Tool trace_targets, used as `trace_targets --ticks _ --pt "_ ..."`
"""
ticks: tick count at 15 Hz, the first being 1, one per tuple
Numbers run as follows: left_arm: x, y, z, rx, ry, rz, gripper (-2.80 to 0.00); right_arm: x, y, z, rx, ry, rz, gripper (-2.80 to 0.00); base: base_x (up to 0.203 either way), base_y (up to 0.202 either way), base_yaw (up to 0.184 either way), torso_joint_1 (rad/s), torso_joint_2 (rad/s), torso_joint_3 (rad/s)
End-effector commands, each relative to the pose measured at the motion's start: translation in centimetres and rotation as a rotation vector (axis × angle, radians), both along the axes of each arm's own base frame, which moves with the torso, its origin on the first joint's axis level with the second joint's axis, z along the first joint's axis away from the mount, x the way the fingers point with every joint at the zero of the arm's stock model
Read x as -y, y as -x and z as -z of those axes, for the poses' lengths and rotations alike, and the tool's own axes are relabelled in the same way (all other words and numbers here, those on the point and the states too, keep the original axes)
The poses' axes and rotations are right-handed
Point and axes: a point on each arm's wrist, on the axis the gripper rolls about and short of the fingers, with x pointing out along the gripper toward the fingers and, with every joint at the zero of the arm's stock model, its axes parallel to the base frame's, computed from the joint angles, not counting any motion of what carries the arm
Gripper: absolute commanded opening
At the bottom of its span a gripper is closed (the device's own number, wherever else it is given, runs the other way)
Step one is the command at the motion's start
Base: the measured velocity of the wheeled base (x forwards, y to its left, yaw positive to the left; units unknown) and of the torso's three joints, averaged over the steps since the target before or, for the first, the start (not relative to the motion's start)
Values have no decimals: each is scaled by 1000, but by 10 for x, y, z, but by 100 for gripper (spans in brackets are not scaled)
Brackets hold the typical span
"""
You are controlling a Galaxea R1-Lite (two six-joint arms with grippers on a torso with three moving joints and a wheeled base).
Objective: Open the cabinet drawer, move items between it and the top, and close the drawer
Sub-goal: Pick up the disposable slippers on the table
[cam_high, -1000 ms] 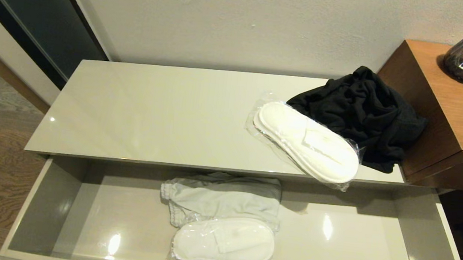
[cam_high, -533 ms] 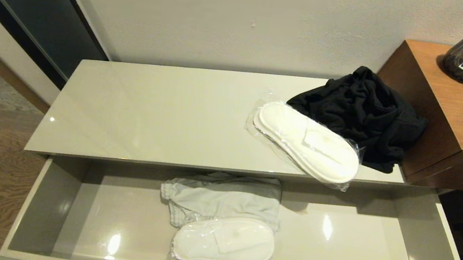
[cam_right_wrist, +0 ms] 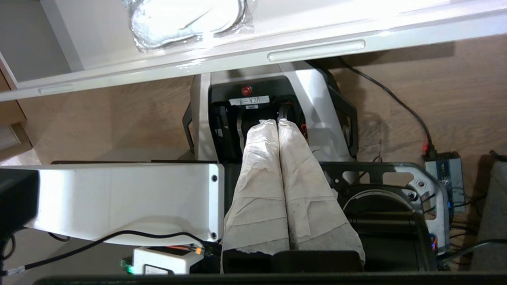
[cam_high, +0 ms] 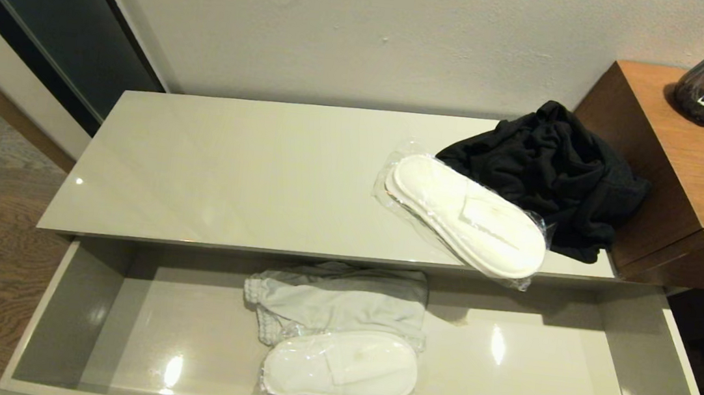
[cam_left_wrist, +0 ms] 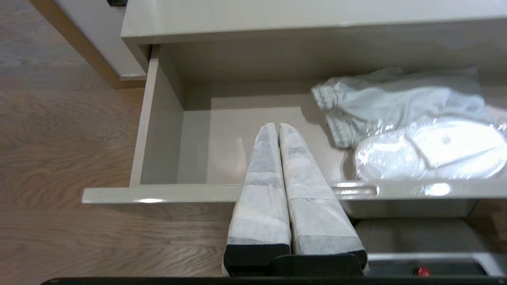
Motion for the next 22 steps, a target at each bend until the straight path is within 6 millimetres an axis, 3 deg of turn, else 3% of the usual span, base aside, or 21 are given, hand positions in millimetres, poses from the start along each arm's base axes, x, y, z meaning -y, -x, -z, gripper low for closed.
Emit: trace_targets --ticks 1,2,3,11,18,22 --pt "0 0 2 -21 6 2 -280 -1 -7 6 -41 29 -33 -280 0 0 0 0 0 0" --pt "0 0 2 -21 7 3 -280 -1 -10 6 -41 36 -38 -280 0 0 0 0 0 0" --pt "0 0 3 -26 7 2 -280 -1 -19 5 -24 40 -39 0 0 0 0 0 0 0" --pt "0 0 3 -28 9 2 -280 -7 -90 -2 -17 15 -36 0 0 0 0 0 0 0" --pt "0 0 3 -28 9 2 -280 -22 -195 26 -105 29 -59 0 0 0 0 0 0 0" --pt "0 0 3 -28 9 2 -280 -37 -274 47 -55 15 21 0 0 0 0 0 0 0"
